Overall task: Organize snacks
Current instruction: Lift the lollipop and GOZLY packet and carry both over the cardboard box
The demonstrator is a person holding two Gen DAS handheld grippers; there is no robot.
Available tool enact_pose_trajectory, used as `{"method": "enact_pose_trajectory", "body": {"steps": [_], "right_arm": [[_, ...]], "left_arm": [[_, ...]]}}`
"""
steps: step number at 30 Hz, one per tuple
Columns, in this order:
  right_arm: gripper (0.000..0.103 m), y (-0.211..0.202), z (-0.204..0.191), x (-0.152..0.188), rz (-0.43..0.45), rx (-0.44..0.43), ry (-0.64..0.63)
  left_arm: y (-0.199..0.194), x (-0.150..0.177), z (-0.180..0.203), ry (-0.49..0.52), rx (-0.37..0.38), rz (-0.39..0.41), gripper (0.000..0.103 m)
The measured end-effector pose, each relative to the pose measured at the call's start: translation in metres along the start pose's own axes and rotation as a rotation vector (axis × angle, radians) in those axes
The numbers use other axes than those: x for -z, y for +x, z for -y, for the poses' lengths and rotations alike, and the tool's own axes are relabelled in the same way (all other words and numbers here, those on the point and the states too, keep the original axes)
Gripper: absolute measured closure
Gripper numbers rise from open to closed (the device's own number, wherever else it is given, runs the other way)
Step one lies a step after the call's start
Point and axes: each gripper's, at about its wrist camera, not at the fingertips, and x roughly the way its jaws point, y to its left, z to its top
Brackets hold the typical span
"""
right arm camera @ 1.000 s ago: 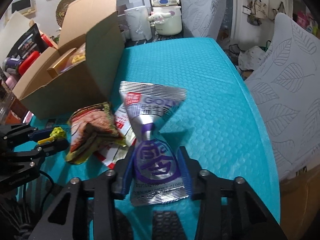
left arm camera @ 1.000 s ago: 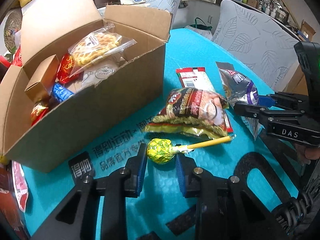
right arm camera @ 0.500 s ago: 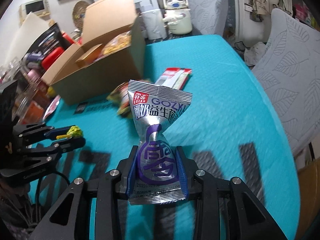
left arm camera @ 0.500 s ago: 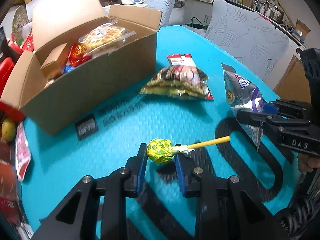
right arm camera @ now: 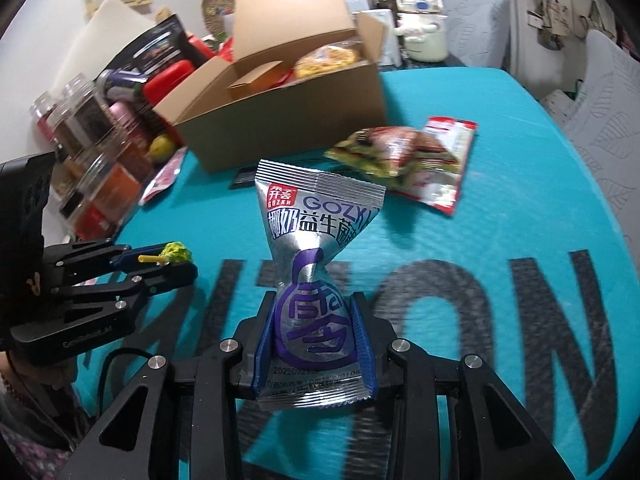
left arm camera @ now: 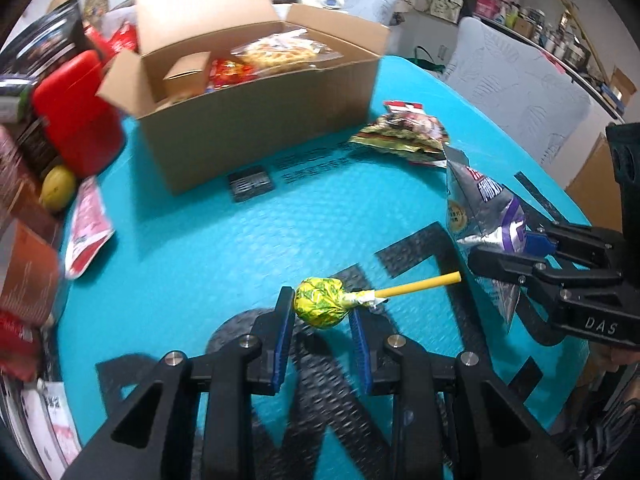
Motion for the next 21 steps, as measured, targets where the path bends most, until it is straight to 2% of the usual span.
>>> {"method": "enact_pose_trajectory", "body": {"steps": [6,11,21], "right_arm": [[0.068,0.0,-0.026,-0.005,0.021,-0.058,-0.039],[0.068,-0.008,-0.044,-0.021,0.055,-0.095,-0.087],[0.068,-0.036,-0.065,-0.065,0.136,-0.085,-0.172]], "left_arm": [[-0.018,0.001,-0.019,-0.051,-0.016,0.039,0.076],[-0.034,-0.012,-0.028,-0.065,-0.042,0.096,0.076],[-0.068,-0.051,-0.04,-0.069,-0.066,0.219,0.076]]}}
